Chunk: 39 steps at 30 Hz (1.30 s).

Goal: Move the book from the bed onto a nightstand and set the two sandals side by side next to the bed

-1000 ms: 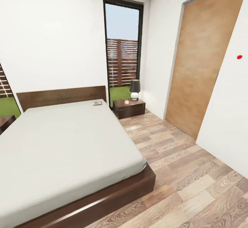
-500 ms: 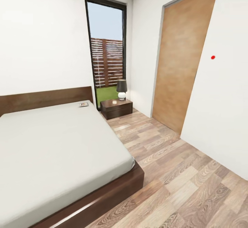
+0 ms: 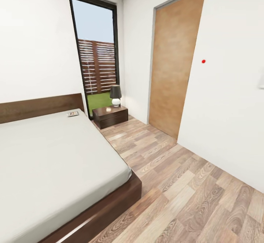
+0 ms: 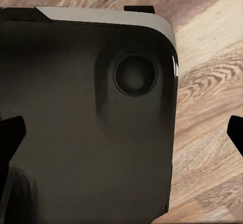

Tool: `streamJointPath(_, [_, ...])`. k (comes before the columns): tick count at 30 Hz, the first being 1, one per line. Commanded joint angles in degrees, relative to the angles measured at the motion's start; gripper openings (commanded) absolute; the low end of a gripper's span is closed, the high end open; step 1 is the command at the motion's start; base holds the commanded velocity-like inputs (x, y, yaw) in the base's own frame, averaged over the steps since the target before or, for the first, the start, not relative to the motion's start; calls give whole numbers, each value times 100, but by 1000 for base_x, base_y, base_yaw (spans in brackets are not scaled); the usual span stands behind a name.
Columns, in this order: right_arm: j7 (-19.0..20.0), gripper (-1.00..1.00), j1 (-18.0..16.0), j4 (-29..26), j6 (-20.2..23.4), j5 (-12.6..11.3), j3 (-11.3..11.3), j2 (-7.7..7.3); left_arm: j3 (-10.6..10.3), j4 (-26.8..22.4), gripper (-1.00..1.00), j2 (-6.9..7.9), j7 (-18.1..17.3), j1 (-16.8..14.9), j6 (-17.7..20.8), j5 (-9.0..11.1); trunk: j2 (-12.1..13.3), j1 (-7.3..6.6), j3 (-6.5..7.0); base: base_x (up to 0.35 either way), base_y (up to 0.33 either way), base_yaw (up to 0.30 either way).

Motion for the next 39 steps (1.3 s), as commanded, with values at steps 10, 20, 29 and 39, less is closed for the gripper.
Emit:
streamJointPath(10, [-2, 100, -4, 2, -6, -3, 0, -3, 5, -7, 100, -7, -4, 2, -9, 3, -3, 0, -5, 0, 0, -261])
streamJointPath(20, [-4, 100, -4, 2, -6, -3, 0, -7, 13, -10, 100, -15, -4, 2, -9, 3, -3, 0, -5, 0, -19, -262])
streamJointPath(29, [-4, 100, -4, 2, -6, -3, -5, -5, 13, -19, 100, -17, -4, 2, -10, 4, -3, 0, -5, 0, -76, -262])
streamJointPath(39, [-4, 100, -4, 2, -6, -3, -9, -7, 13, -24, 100, -18, -4, 2, -10, 6, -3, 0, -5, 0, -87, -244])
